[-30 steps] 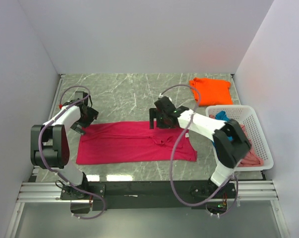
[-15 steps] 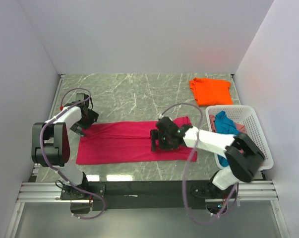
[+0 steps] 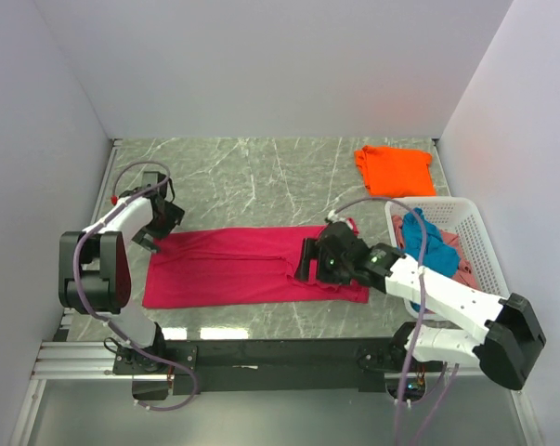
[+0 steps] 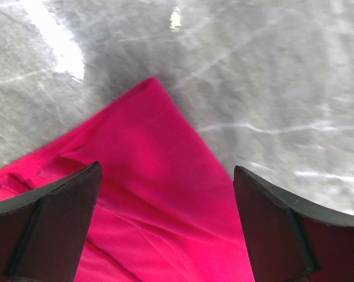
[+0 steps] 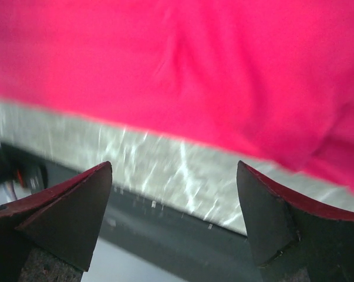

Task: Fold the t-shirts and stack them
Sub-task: Fold the tshirt

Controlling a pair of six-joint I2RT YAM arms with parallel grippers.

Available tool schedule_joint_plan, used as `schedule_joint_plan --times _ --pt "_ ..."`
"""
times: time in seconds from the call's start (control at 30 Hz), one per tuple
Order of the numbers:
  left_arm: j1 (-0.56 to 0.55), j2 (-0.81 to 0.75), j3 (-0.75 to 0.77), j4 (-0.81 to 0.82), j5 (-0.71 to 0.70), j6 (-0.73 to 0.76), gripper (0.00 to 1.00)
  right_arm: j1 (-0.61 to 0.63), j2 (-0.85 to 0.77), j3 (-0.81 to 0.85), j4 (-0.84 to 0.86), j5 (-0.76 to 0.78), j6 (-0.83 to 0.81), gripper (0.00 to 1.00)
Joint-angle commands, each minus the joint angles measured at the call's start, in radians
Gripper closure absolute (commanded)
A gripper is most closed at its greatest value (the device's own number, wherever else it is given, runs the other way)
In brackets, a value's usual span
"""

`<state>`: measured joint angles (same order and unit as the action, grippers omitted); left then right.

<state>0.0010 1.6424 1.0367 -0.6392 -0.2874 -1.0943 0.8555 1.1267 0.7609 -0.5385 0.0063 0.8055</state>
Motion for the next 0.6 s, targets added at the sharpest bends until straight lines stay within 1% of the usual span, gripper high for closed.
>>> schedule_joint_plan --times 0.0,0.1,0.17,0.33,0.43,0.47,0.57 --pt "-0.038 -0.081 0.08 -0.033 -0.024 -0.032 0.01 -0.138 0.034 0.055 -0.012 0.037 -0.046 0.07" --pt "-0.082 -0.098 0.106 -0.056 -0.032 -0.035 0.01 -0.206 0.089 0.063 -0.009 0.018 -0.061 0.07" --pt "-0.105 -0.104 0.105 -0.054 -0.026 -0.024 0.01 -0.219 0.119 0.066 -0.011 0.04 -0.068 0.07" --pt "-0.154 -0.084 0.022 0.031 0.059 0.005 0.01 -0.274 0.231 0.034 0.044 -0.028 -0.055 0.09" --pt "-0.176 -0.055 -0.023 0.032 0.045 0.008 0.01 -0.297 0.312 0.063 0.038 -0.008 -0.074 0.09" --pt "-0.177 -0.043 -0.039 0.029 0.034 0.011 0.01 -0.303 0.335 0.075 0.037 0.026 -0.083 0.09" --pt "-0.177 -0.027 -0.062 0.015 0.007 0.01 0.01 -0.329 0.439 0.141 0.008 0.04 -0.132 0.09"
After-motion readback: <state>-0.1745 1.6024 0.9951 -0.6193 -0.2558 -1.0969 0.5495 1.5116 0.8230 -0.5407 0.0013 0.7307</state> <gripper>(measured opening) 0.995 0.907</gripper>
